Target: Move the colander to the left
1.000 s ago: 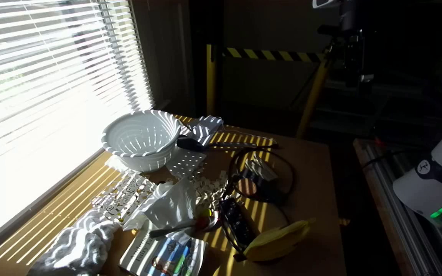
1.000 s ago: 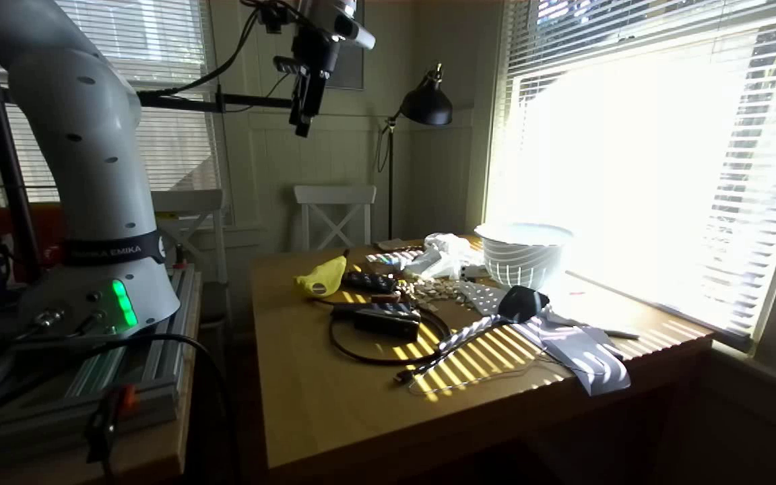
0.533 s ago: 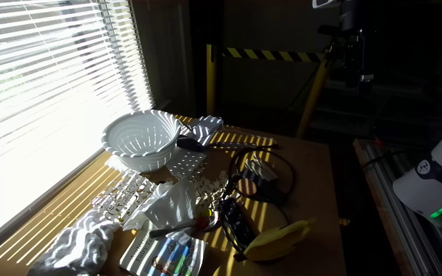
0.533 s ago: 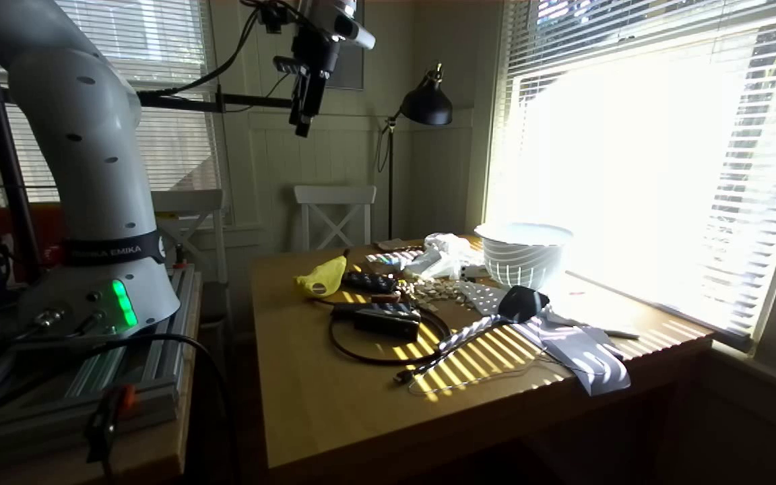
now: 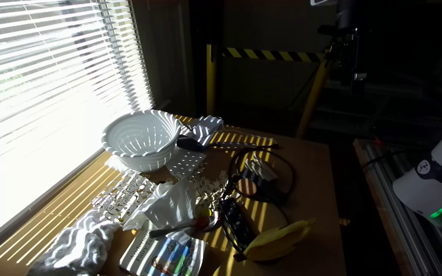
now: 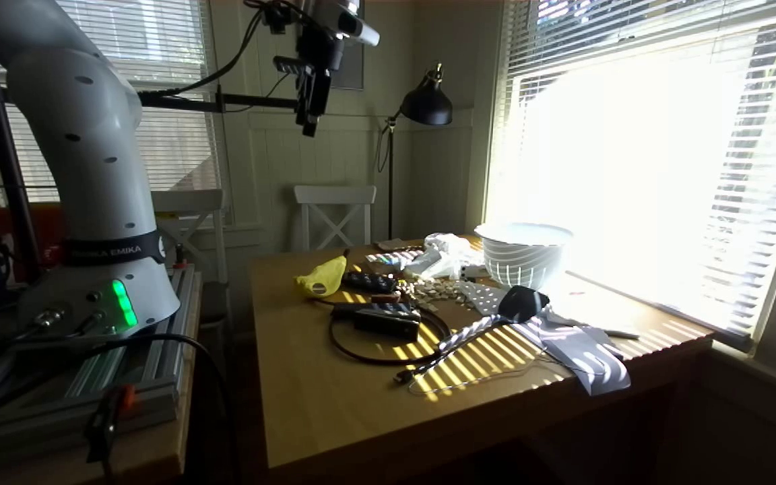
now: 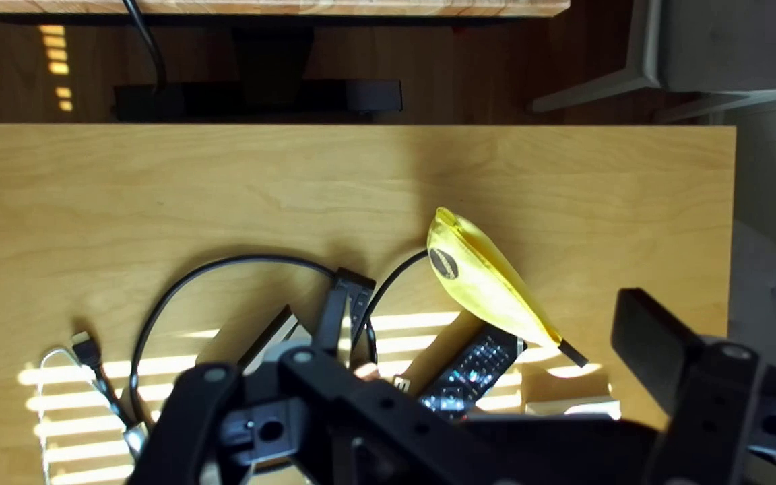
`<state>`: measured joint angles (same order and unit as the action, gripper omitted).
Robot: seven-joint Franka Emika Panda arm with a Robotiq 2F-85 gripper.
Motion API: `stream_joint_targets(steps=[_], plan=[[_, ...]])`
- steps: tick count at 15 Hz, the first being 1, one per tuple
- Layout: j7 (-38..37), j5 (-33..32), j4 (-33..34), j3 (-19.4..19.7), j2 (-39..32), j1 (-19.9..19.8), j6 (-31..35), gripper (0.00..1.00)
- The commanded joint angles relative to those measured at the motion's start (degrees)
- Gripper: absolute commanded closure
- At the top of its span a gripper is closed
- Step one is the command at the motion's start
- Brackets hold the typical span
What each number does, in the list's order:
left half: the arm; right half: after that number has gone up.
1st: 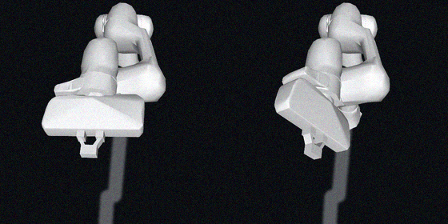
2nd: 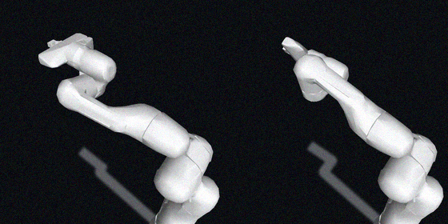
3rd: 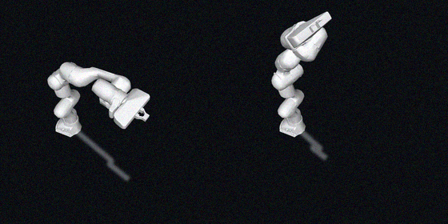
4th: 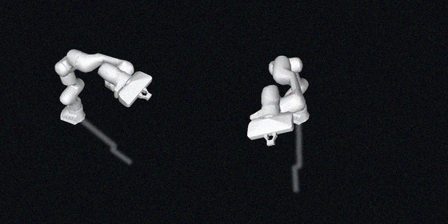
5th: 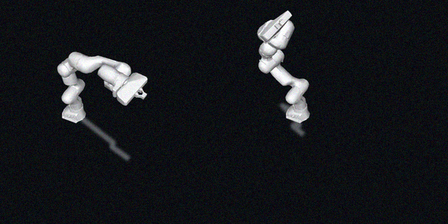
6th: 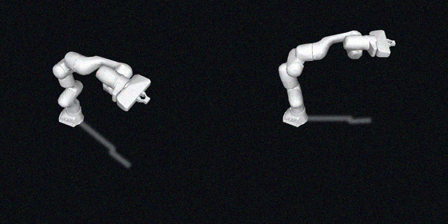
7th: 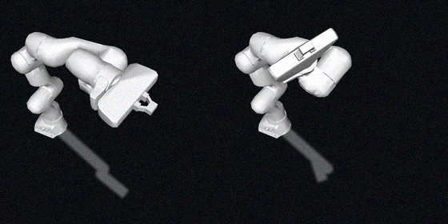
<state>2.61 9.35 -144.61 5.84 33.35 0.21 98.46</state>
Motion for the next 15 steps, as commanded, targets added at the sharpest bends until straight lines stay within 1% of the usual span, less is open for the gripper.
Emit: stream_joint_targets(steps=[1, 5, 8, 11, 12, 13, 14, 15], plan=[[1.1, -0.8, 4.9, 0.6, -6.0, -2.4, 4.4, 0.00], [2.8, -0.9, 13.6, 2.5, -15.8, -3.9, 8.5, 0.00], [3.9, -0.1, 21.3, 3.5, -23.1, -4.4, 8.8, 0.00], [1.2, 0.5, 30.1, 2.9, -31.6, -4.7, 9.4, 0.00], [0.4, 1.0, 33.1, 2.7, -34.5, -4.8, 9.3, 0.00], [0.5, 2.7, 36.1, 2.7, -37.5, -4.8, 8.2, 0.00], [-0.8, 2.9, 39.4, 2.4, -40.7, -5.0, 7.2, 0.00], [-0.5, 3.7, 41.8, 2.3, -42.5, -5.2, 5.2, 0.00]])
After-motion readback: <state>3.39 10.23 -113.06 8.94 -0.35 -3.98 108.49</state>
